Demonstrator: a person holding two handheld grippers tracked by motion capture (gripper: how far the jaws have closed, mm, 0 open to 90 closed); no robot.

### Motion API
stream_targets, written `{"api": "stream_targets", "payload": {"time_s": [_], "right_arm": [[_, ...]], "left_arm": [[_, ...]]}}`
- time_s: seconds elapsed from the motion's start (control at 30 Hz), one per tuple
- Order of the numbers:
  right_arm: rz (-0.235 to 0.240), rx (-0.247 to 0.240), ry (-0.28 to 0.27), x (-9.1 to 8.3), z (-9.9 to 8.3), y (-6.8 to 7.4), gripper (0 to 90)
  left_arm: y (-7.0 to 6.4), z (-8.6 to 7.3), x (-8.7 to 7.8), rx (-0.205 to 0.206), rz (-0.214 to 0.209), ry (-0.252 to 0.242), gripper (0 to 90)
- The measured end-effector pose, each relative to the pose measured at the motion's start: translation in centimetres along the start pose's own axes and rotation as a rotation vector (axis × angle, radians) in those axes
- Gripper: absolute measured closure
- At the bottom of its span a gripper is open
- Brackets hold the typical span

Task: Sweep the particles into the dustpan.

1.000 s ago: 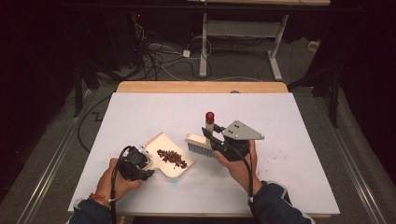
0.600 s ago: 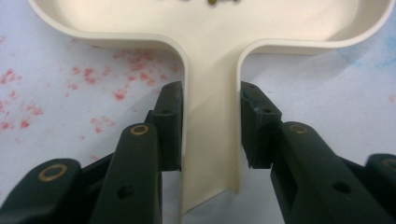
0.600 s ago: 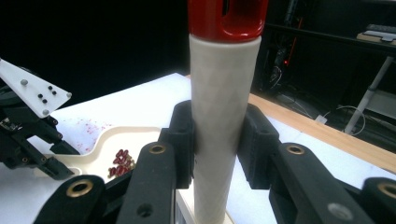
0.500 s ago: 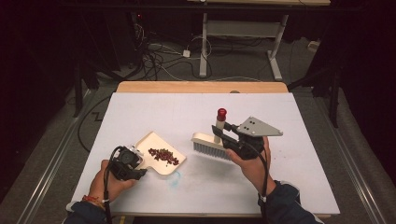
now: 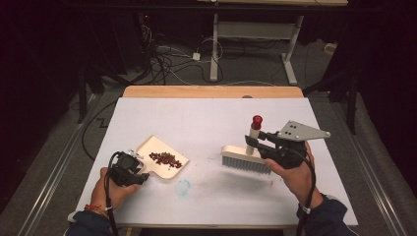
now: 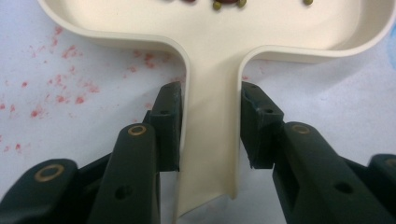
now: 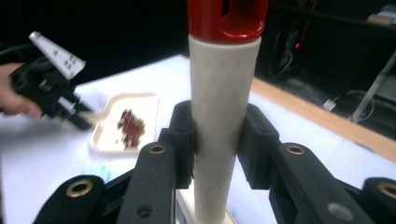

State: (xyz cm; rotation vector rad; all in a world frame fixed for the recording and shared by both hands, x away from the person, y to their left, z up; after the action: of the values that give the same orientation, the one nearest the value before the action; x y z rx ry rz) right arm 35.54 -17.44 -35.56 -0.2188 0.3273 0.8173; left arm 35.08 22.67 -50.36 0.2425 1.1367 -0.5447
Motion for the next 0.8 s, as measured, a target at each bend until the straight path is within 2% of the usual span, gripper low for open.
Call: {"api": "stream_targets", "payload": {"time_s": [0.13,0.27,0.33,0.4,0.6,0.67,0.73,0.8], "right_arm": [[0.019,0.021,0.024,-1.9,-0.3,-1.3,69.5],[0.058,0.027,0.076,-3.7,-0.8,-2.7,69.5],[0.055,0.045,0.073,-4.4,-1.2,-3.5,69.5],[0.043,0.053,0.088,-4.7,-1.7,-4.2,69.5],[0.055,0.096,0.132,-3.9,-3.1,-5.6,69.5],[0.069,0.1,0.15,-3.1,-3.6,-5.8,69.5],[0.094,0.124,0.142,-2.5,-3.8,-6.0,69.5],[0.098,0.14,0.144,-2.1,-3.7,-6.3,69.5]], "left_arm": [[0.0,0.2,0.1,-0.018,0.008,-0.012,61.9],[-0.2,0.7,0.4,-0.066,0.014,-0.032,62.1],[-0.4,1.0,0.6,-0.09,0.018,-0.043,62.0],[-1.0,1.2,0.7,-0.095,-0.011,-0.053,55.6],[-2.9,1.4,0.6,-0.063,-0.055,-0.074,51.2],[-3.3,1.3,0.7,-0.049,-0.048,-0.07,50.5],[-3.4,1.2,0.7,-0.039,-0.044,-0.071,49.9],[-3.6,1.0,0.6,-0.032,-0.043,-0.08,48.9]]}}
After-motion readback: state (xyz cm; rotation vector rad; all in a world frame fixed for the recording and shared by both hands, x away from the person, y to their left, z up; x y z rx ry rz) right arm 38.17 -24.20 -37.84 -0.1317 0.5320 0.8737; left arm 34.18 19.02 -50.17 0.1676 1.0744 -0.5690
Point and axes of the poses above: each handheld gripper's, and its own axes: x roughly forward along the jaws, z roughly out of its top, y roughly to its left, the point moved 4 cm from there along x, roughly forward along the jaws, and after that the axes turned 2 degrees about -z, right-handed, at the moved point
